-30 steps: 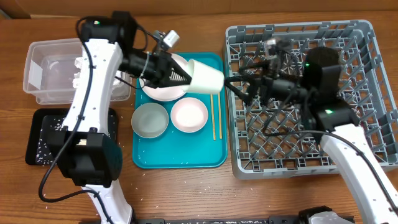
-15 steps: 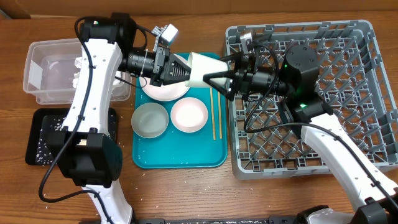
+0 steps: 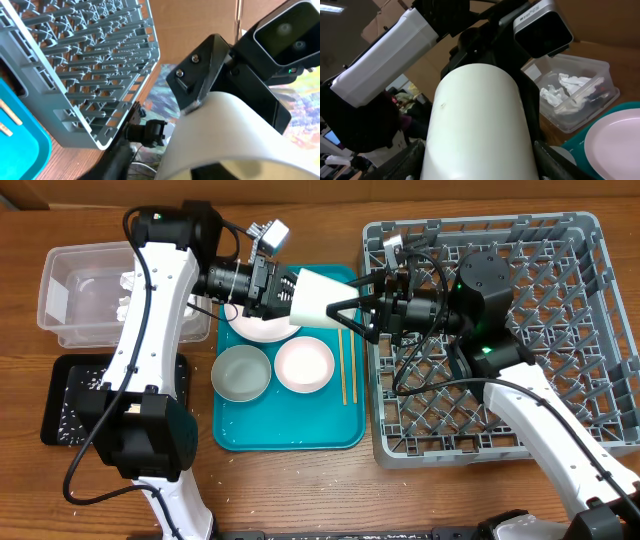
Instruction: Sort waste into correct bins and load items into the dishwasher
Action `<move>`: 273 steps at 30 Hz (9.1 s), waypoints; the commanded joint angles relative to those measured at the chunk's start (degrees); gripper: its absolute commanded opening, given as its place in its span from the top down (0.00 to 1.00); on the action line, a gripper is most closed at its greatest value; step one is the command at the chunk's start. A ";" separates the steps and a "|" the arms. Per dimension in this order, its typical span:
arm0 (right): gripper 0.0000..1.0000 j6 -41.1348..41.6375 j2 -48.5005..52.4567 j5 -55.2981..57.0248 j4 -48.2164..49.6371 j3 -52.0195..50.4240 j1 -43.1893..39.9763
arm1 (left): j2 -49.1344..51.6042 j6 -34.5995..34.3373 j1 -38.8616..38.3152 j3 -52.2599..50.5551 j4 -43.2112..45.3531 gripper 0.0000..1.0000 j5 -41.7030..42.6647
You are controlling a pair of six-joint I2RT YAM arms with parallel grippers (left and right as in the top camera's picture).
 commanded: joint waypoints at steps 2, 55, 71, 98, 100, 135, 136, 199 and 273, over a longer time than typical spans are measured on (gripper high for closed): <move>0.52 0.26 -0.07 -1.36 -2.54 1.14 -3.98 | -0.76 0.20 3.52 1.03 0.07 0.51 -0.52; 0.18 3.28 3.19 59.87 -90.12 21.46 10.27 | -0.76 -15.37 3.15 1.03 19.37 0.37 -48.61; 0.10 -0.20 3.15 62.99 -93.18 29.81 -3.06 | -0.72 -20.31 -13.42 -2.99 16.72 0.43 -58.23; 0.09 -6.05 3.15 62.51 -92.54 29.79 -10.80 | -0.44 -22.64 -27.32 -29.38 40.00 0.71 -69.81; 0.09 -6.05 3.15 62.29 -92.56 29.79 -10.80 | -0.44 -21.55 -27.32 -29.79 40.89 0.71 -69.83; 0.09 -6.05 3.15 62.29 -92.13 29.77 -10.80 | -0.87 -23.80 -17.88 8.72 14.84 0.96 -65.83; 0.09 -6.08 3.15 62.29 -92.13 29.77 -10.80 | -0.87 -23.80 -18.03 8.74 14.95 0.96 -65.83; 0.07 -7.98 -11.23 53.29 -87.84 29.62 -26.32 | 25.70 -53.81 -18.51 8.59 71.04 0.96 15.34; 0.07 -8.00 -11.23 53.29 -88.56 29.62 -26.32 | 25.16 -82.68 -13.25 6.69 98.64 0.00 17.11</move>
